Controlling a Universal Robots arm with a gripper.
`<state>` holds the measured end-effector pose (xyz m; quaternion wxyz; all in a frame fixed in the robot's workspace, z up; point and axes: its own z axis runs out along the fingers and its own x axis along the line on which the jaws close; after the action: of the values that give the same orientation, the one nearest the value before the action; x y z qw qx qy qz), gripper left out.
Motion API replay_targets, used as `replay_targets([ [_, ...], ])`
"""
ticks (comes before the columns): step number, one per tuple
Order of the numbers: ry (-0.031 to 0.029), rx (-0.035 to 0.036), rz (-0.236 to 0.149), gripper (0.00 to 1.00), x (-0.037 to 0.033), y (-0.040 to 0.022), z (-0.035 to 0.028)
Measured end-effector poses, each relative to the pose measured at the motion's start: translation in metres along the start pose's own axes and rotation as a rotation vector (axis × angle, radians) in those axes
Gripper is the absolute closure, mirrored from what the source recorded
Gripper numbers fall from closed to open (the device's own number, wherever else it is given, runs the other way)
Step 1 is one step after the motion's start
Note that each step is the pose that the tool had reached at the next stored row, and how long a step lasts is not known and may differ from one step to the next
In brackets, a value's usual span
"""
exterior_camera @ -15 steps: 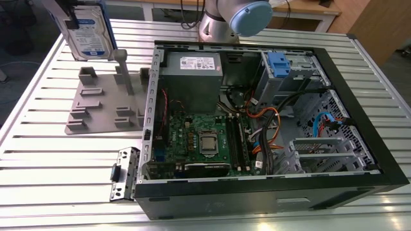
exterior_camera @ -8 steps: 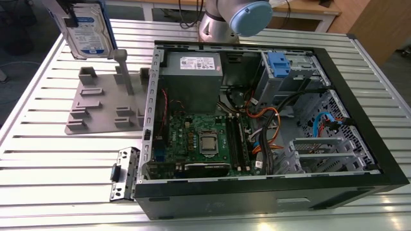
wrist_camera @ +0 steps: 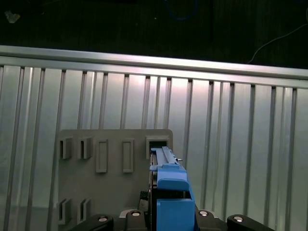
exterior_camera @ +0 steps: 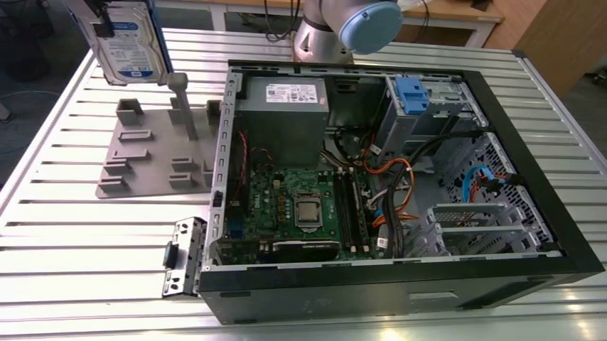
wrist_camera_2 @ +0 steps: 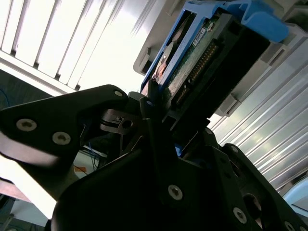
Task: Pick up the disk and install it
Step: 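Pick up the disk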
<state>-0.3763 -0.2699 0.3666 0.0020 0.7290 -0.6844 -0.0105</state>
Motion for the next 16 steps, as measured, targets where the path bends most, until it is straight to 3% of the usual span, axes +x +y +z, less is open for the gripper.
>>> replay_targets([
  [16, 0.0000, -0.0001, 0.000, 0.64, -0.0001, 0.0001, -0.0108],
])
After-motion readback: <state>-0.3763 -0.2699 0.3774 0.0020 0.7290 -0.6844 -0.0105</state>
